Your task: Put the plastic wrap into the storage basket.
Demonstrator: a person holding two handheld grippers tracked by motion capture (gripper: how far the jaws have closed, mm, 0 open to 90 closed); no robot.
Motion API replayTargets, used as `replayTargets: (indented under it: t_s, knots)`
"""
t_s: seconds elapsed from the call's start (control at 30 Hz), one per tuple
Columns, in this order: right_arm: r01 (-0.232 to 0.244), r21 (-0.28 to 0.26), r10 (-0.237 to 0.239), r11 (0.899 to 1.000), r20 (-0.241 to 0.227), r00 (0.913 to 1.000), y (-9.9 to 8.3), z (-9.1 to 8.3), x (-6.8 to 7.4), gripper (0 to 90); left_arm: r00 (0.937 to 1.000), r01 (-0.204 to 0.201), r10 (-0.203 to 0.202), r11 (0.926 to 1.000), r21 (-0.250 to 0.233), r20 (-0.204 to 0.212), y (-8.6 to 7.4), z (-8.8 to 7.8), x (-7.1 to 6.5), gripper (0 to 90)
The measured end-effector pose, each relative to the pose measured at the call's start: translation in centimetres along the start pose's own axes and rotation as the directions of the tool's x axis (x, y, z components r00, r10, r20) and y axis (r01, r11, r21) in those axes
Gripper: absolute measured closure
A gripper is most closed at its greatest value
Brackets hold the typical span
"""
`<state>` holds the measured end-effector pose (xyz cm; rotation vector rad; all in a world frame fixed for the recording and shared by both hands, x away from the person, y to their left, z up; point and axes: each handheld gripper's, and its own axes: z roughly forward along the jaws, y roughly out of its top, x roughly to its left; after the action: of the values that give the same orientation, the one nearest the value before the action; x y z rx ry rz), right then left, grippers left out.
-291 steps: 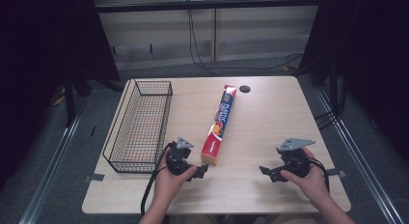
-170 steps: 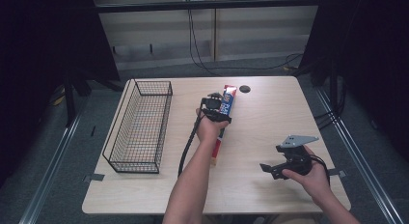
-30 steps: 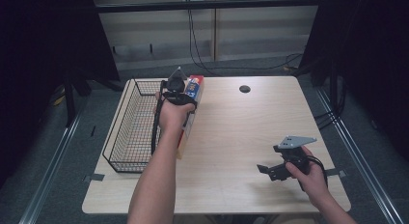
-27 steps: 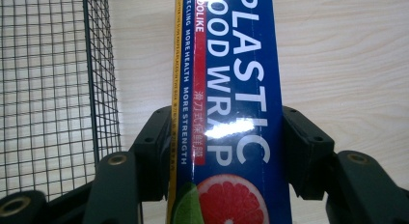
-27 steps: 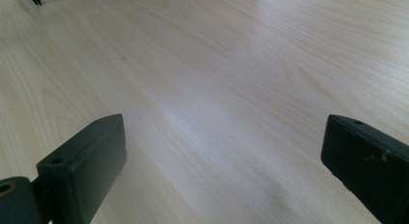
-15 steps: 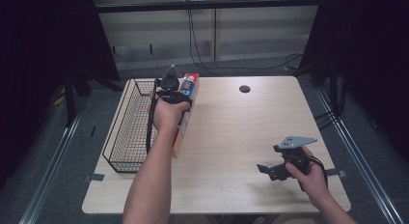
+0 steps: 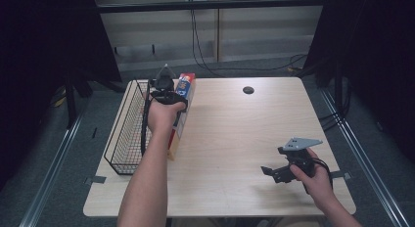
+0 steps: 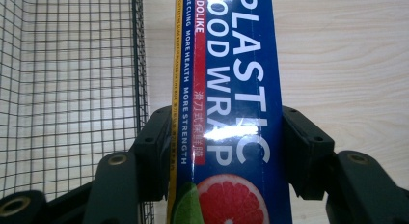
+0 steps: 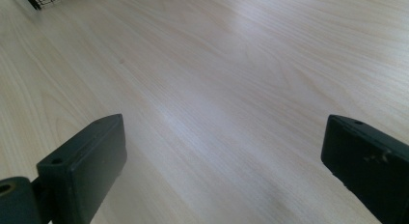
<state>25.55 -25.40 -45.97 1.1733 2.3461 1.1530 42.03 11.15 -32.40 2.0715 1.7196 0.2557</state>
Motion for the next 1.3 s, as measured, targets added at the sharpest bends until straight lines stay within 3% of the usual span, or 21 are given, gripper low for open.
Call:
replayTargets:
  t_s: [1.3]
  knots:
    - [-0.006,-0.004,0.006,1.000,-0.010,0.9999,0.0,-0.1,0.1,1.8,0.9955,0.085,-0.085,0.9963,-0.012,-0.042,-1.3,-2.0,4.1,43.8]
